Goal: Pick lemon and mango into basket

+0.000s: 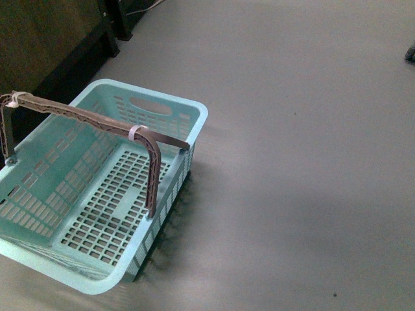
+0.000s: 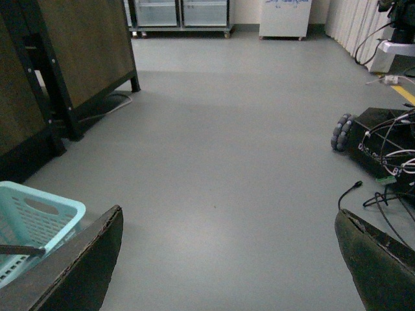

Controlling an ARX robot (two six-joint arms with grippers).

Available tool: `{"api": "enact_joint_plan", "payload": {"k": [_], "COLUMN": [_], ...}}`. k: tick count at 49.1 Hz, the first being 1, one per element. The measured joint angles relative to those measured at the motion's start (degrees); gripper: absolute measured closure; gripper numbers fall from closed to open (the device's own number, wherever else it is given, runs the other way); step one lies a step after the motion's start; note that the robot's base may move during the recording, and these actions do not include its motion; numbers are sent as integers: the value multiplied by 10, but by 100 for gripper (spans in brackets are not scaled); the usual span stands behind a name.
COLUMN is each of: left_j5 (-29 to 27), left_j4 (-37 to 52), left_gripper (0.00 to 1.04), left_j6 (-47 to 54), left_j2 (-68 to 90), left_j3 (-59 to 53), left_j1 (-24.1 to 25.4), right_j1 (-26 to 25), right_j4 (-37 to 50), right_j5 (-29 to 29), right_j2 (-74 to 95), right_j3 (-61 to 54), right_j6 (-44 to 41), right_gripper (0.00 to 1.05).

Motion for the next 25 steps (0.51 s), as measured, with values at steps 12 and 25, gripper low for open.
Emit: {"api": "enact_joint_plan", "payload": {"k": [12, 25], "left_j5": [-64, -101], "left_j4": [77, 73], "left_gripper": [7, 7], "left_j6": [-101, -157], "left_j2": [277, 428], "left_j3": [131, 261], "left_j1": [-83, -136], "right_j1": [0, 0], "right_j4": [0, 0], "right_j5": [0, 0], "right_j2": [0, 0], "right_j3": [0, 0], "right_j6": [0, 0], "right_gripper": [9, 9]}}
